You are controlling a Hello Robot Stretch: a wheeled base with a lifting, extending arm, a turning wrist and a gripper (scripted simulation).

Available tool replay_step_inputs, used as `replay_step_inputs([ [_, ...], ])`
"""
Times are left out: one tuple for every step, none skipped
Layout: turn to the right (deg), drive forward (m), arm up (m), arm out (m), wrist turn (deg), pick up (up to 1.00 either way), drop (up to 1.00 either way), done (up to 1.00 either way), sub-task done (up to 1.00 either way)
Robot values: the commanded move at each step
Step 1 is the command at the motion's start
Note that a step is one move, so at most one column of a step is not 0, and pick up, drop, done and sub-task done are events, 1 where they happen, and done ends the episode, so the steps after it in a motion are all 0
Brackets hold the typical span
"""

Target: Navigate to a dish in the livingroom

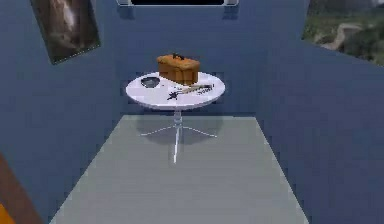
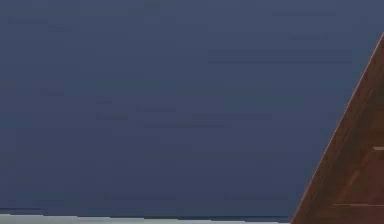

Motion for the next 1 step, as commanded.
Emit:
replay_step_inputs([
  [3.0, 0.0, 0.0, 0.0, 0.0, 0.0, 0.0, 0.0, 0.0],
])
